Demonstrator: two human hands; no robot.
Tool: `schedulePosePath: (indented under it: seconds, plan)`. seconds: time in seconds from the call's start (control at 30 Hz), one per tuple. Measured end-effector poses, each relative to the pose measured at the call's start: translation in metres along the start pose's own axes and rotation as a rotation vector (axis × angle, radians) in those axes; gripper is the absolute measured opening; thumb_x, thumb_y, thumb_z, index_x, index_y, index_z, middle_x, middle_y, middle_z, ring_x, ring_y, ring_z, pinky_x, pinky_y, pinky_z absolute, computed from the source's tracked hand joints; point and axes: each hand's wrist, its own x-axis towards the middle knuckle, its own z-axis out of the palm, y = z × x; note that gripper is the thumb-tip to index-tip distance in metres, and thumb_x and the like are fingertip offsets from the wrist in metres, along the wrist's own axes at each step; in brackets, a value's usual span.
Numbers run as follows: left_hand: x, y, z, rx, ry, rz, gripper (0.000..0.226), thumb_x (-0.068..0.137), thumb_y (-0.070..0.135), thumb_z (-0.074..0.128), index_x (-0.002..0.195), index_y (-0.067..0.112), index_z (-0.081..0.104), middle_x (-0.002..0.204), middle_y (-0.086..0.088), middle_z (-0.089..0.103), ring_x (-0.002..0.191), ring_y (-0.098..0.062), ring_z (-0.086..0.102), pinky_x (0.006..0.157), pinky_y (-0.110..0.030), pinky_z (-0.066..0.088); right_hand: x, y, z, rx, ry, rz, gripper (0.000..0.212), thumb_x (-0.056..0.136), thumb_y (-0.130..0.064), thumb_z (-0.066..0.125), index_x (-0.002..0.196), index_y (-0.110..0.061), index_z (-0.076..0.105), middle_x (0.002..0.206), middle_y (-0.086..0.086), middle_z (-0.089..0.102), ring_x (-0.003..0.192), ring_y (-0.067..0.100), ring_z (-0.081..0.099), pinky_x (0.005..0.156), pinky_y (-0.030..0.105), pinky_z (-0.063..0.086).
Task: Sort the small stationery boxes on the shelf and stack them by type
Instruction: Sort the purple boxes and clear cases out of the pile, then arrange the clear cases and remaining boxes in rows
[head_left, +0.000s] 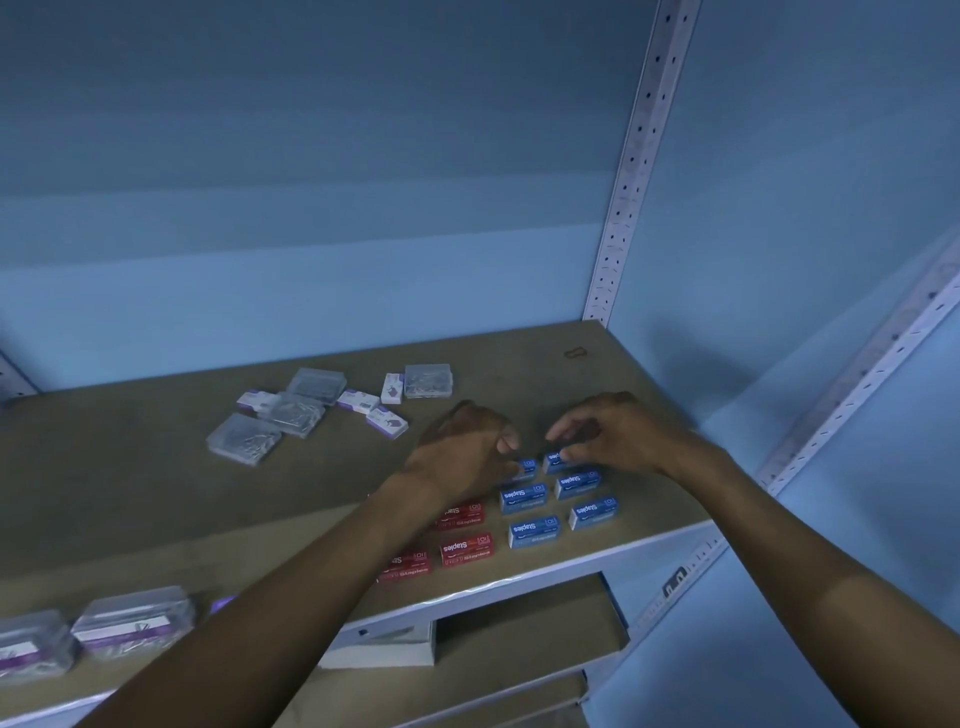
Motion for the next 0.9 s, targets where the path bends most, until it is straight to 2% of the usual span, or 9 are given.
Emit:
schedulePosePath:
  seconds: [0.13,0.23,0.33,0.43,0.5,0.6,0.67,0.77,0.9]
  plan:
    - [-0.003,-0.015,-0.022,-0.075,0.020,-0.161,0.021,0.077,0.038,0.074,0.096,0.030,0.071,0.097,0.016,0.069,0.089,-0.005,0.064,0.076,-0.019,0.046,0.014,-0.015,-0.001,0.020,0.029,-0.005,0.022,0.083,-0.034,0.081,0.102,-0.042,0.074,0.103,-0.017,0.070,0.086,-0.004,0.062,0.074,0.016,0.047]
    - [-0.014,-0.034,-0.045,0.039,0.035,-0.216,0.023,0.078,0.037,0.070,0.101,0.031,0.071,0.108,0.010,0.069,0.099,-0.015,0.065,0.085,-0.030,0.053,0.031,-0.032,0.005,-0.002,0.009,-0.021,0.025,0.084,-0.036,0.080,0.105,-0.045,0.071,0.106,-0.017,0.067,0.087,-0.003,0.061,0.075,0.021,0.048]
    - [-0.032,-0.067,-0.063,0.069,0.088,-0.286,0.024,0.081,0.036,0.067,0.104,0.030,0.070,0.110,0.009,0.067,0.103,-0.016,0.064,0.088,-0.031,0.052,0.047,-0.052,0.016,-0.046,-0.006,-0.066,0.033,0.085,-0.038,0.077,0.116,-0.044,0.067,0.111,-0.017,0.062,0.091,-0.003,0.058,0.072,0.021,0.044]
    - [-0.051,-0.103,-0.074,0.161,0.158,-0.301,0.034,0.077,0.047,0.060,0.105,0.030,0.069,0.110,0.008,0.069,0.104,-0.016,0.065,0.088,-0.035,0.053,0.068,-0.072,0.030,-0.122,0.006,-0.143,0.041,0.087,-0.038,0.075,0.126,-0.039,0.064,0.121,-0.011,0.061,0.101,0.007,0.058,0.086,0.030,0.049]
    - [-0.063,-0.124,-0.079,0.170,0.200,-0.349,0.036,0.075,0.039,0.068,0.108,0.025,0.068,0.114,0.001,0.069,0.106,-0.022,0.064,0.090,-0.039,0.052,0.084,-0.082,0.038,-0.180,0.030,-0.192,0.047,0.085,-0.037,0.075,0.130,-0.034,0.062,0.128,-0.002,0.060,0.110,0.016,0.059,0.094,0.034,0.049]
    - [-0.075,-0.162,-0.079,0.247,0.221,-0.426,0.045,0.069,0.053,0.056,0.104,0.027,0.065,0.107,0.000,0.068,0.100,-0.026,0.064,0.084,-0.039,0.053,0.108,-0.095,0.046,-0.212,0.065,-0.193,0.059,0.081,-0.034,0.078,0.136,-0.027,0.058,0.130,0.008,0.056,0.116,0.025,0.059,0.095,0.035,0.049]
    - [-0.077,-0.189,-0.075,0.311,0.202,-0.490,0.058,0.064,0.063,0.050,0.109,0.028,0.061,0.112,0.002,0.066,0.103,-0.027,0.063,0.086,-0.039,0.052,0.124,-0.098,0.052,-0.210,0.098,-0.205,0.069,0.073,-0.035,0.083,0.137,-0.031,0.056,0.128,0.006,0.057,0.116,0.026,0.060,0.096,0.037,0.050]
    - [-0.084,-0.194,-0.077,0.303,0.193,-0.577,0.074,0.060,0.066,0.057,0.123,0.029,0.057,0.123,0.000,0.063,0.107,-0.031,0.062,0.091,-0.041,0.051,0.146,-0.095,0.065,-0.207,0.112,-0.215,0.080,0.066,-0.036,0.087,0.139,-0.034,0.053,0.132,0.004,0.055,0.118,0.026,0.058,0.098,0.038,0.050]
    - [-0.086,-0.204,-0.071,0.242,0.164,-0.608,0.071,0.061,0.061,0.052,0.120,0.023,0.060,0.122,-0.005,0.063,0.107,-0.030,0.063,0.092,-0.041,0.051,0.157,-0.097,0.071,-0.173,0.101,-0.207,0.084,0.064,-0.030,0.087,0.142,-0.030,0.055,0.137,0.007,0.057,0.121,0.026,0.059,0.101,0.036,0.048]
